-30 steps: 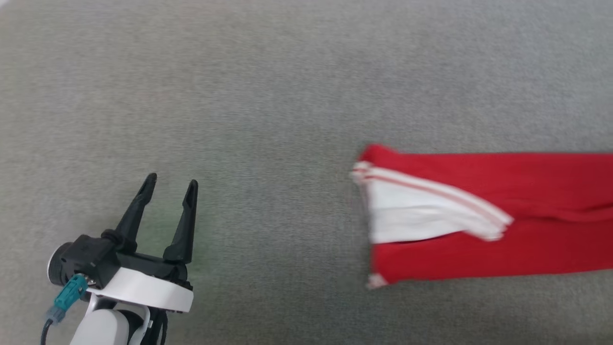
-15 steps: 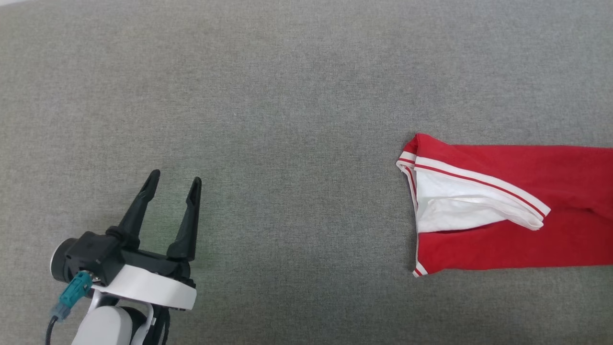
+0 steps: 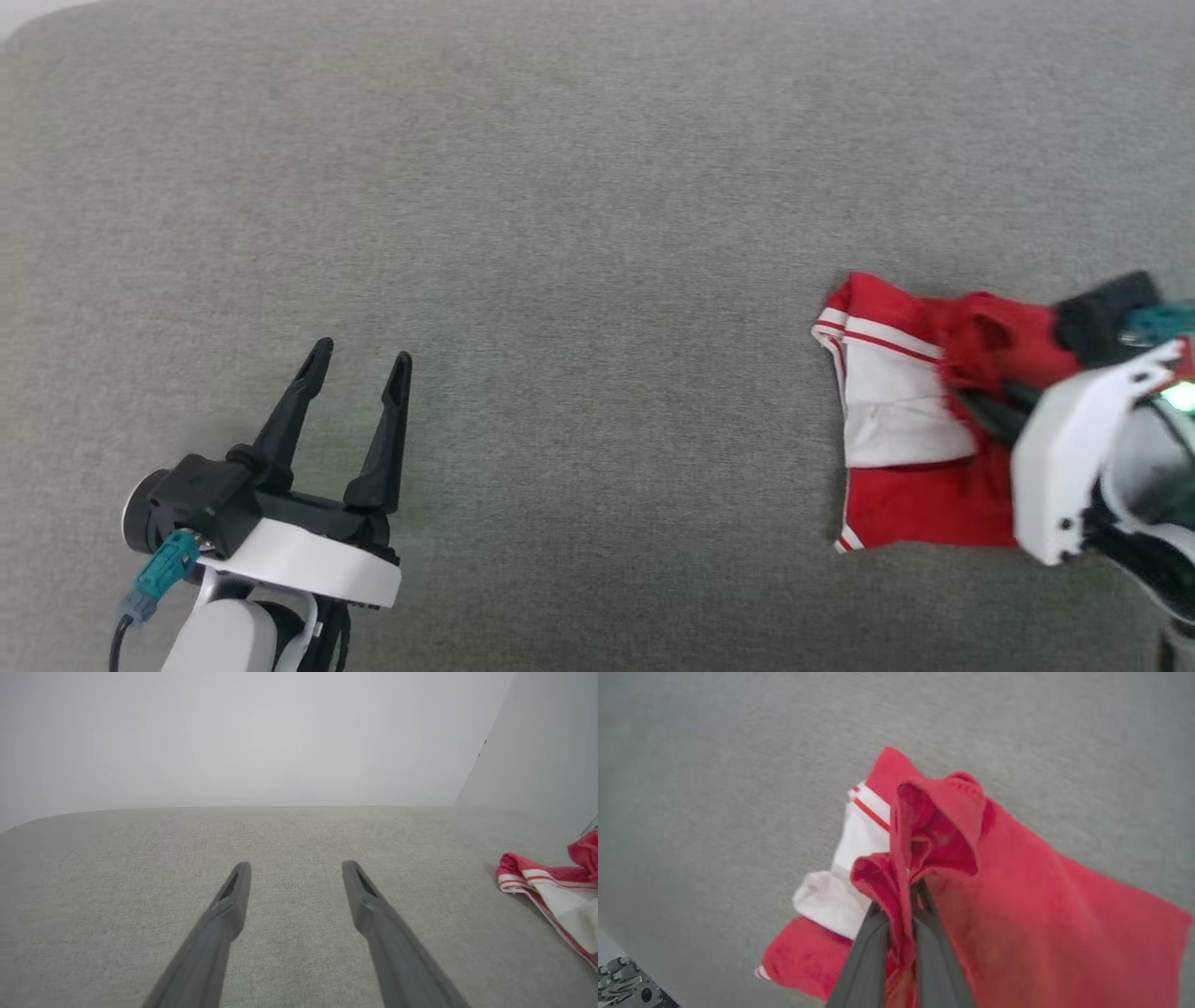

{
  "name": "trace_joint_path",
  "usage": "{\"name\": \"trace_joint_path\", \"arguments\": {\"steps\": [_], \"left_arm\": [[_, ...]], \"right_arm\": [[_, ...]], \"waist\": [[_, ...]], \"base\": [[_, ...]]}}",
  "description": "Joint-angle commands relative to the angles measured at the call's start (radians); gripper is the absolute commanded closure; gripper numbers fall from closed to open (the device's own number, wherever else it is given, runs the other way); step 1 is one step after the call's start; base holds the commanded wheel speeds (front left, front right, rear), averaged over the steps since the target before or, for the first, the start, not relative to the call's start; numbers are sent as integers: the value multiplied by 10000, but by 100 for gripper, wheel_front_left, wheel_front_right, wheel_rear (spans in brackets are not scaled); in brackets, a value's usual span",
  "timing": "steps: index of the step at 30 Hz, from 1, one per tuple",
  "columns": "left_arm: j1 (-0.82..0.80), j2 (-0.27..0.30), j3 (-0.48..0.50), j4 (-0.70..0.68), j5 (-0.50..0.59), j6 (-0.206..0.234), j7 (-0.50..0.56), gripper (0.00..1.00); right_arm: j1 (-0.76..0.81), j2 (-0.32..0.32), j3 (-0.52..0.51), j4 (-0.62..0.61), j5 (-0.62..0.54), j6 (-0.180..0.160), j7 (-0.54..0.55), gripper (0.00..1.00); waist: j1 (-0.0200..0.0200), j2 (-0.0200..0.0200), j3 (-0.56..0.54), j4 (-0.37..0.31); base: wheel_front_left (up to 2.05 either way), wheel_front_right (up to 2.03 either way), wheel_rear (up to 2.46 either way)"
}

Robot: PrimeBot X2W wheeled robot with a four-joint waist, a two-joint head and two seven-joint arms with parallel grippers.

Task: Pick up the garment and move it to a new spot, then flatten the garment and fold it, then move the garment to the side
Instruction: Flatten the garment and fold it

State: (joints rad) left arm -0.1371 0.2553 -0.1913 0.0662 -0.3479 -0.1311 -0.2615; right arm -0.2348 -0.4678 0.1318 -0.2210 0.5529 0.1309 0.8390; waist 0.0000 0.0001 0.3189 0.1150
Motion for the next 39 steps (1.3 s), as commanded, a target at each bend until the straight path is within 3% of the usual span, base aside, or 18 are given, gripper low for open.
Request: {"name": "trace_joint_path", "arguments": {"steps": [1,7,15,16,17,18,19,29,34,39], "left_arm": [[-89,-13,14,-3,-23,14,-48,0],[-273,-147,-98,118,-105,14,-50,0],[-410,-219,-147,295,-237,14,-50,0],[-400,-208,-115,321,-261,14,-50,0],[-366,-204,-77,330,-300,14,-50,0],[-311,-189,-32,340,-325,14,-50,0],[-250,-177,4,353,-349,14,-50,0],[157,-93,19,691,-617,14,-50,0],[238,-14,17,940,-841,14,-48,0],[407,85,96,1225,-1055,14,-50,0]], "right_arm": [[-151,61,91,-37,-63,-5,31,100],[-612,183,1117,510,-144,-5,31,100],[-739,83,1721,1849,-267,-5,-789,100],[-755,136,1718,1900,-215,-5,-924,72],[-797,156,1666,1935,-191,-5,-1072,21],[-831,182,1583,1961,-156,-6,-1194,6],[-844,236,1480,1997,-106,-6,-1277,0],[-637,113,576,2241,351,-5,-2765,0],[-538,2,416,3087,388,-5,-4285,0],[-763,97,330,4321,140,-5,-6828,0]], "waist": [[0,-1,7,80],[0,-1,82,418],[0,-1,96,559],[0,-1,59,531],[0,-1,14,500],[0,-1,-39,456],[0,-1,-90,405],[0,-1,-977,-158],[0,-1,-1296,-411],[0,-1,-1578,-751]], "base": [[0,0,0],[0,0,0],[0,0,0],[0,0,0],[0,0,0],[0,0,0],[0,0,0],[0,0,0],[0,0,0],[0,0,0]]}}
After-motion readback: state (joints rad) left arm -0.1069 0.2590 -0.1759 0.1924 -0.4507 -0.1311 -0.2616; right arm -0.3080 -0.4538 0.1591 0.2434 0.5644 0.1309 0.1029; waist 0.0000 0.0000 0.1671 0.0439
